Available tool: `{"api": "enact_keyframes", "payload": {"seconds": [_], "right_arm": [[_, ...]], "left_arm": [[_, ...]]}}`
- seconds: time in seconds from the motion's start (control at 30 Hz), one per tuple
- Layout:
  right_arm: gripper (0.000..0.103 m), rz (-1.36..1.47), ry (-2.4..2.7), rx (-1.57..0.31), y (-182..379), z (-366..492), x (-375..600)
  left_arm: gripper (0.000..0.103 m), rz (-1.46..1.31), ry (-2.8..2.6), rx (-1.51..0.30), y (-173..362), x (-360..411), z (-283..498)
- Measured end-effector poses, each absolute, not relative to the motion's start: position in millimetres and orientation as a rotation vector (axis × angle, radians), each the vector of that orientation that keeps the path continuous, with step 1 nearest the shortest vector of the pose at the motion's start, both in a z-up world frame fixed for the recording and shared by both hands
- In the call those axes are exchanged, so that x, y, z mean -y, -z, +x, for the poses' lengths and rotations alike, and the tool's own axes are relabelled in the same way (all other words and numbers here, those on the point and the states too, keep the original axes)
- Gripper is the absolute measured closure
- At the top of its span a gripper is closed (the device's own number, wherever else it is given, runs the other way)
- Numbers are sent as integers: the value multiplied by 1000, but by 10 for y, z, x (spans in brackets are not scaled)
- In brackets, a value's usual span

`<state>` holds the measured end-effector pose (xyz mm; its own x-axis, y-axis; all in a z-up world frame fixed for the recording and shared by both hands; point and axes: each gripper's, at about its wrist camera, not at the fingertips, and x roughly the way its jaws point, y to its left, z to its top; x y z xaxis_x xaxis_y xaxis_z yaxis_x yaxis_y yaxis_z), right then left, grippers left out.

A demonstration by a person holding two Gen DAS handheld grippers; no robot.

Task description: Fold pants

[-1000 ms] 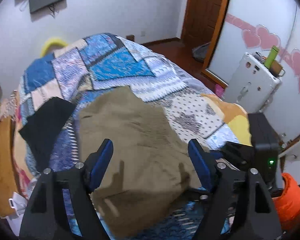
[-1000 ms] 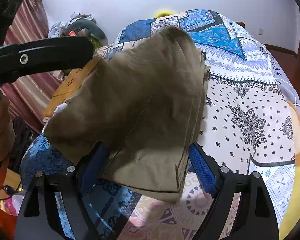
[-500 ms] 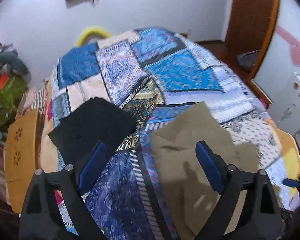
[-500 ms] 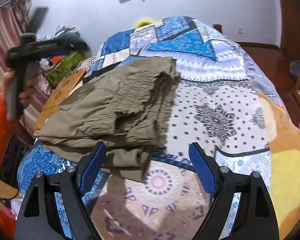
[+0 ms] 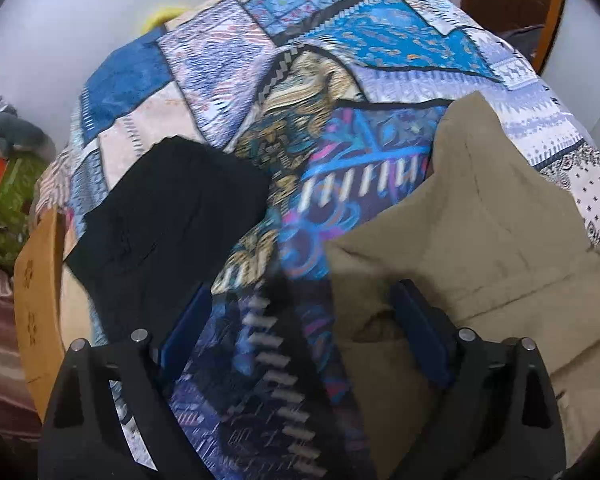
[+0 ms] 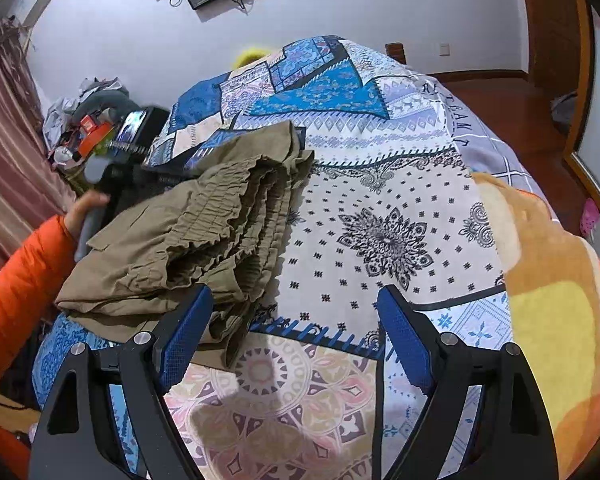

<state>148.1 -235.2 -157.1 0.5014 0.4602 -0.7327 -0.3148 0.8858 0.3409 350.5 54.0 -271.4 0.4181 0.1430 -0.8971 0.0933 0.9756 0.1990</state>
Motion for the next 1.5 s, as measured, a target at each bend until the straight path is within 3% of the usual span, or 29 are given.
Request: {"api": "enact_keyframes", "payload": {"seconds": [0.4,0.77,0.87,0.9,1.1,1.3,1.5], "right_arm": [[20,155,-517,-867,1369,1405,2207],[20,107,-592,-906,1463,1416,1851],[26,96,-585,-922,1529,1464,1813],[32,87,-578,-933,1571,1491,1798],[52,78,-601,-977,1766,1514,1780],[53,124,-610,-1004,1730,1491,1873],[52,95,-617,-939,1481,1584,1889]], "left_arm": [[9,232,-109,-1154,2488,-1026,2555],[11,131,-24,-1090,2290,-972,1701],[24,150,-24,-1059,2249,-959,1596],[30,163,-36,-1061,2268,-963,1577],[32,127,-81,-1085,2363,-1167,1474],[35,129,-145,-1081,2306,-1371,1370],[35,57,-84,-957,1814,-1335,1508]]}}
